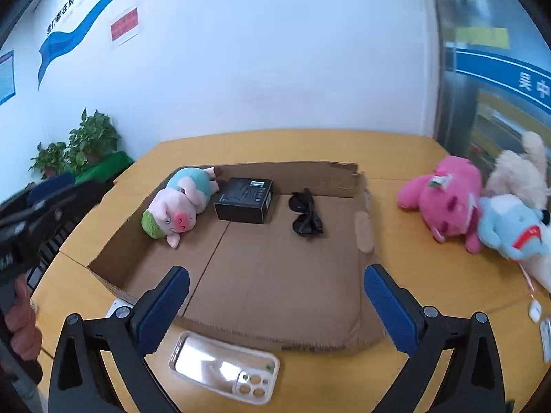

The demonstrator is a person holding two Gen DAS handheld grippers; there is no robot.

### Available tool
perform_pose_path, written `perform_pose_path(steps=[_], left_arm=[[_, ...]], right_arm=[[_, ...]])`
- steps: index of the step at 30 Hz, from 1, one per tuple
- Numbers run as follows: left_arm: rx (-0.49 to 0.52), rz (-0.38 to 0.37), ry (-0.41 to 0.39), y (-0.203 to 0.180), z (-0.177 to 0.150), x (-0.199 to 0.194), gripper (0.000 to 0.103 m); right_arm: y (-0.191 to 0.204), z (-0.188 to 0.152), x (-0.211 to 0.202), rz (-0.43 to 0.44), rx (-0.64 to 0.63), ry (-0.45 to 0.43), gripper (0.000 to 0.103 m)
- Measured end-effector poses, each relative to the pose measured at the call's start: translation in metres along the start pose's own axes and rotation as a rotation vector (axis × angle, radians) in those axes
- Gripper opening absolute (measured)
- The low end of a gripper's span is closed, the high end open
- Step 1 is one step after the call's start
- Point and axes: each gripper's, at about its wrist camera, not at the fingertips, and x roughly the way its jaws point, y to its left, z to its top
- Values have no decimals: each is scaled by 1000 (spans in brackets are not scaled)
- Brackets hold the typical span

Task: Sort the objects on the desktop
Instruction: 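Withdraw both tools and move them toward the white phone case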

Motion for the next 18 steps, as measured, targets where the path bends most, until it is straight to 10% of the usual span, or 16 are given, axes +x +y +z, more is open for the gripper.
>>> perform_pose_path(steps=[18], left_arm=[[-141, 5, 29, 23, -64, -56, 82]], right_arm=[[38, -44, -56, -25, -61, -24, 103]])
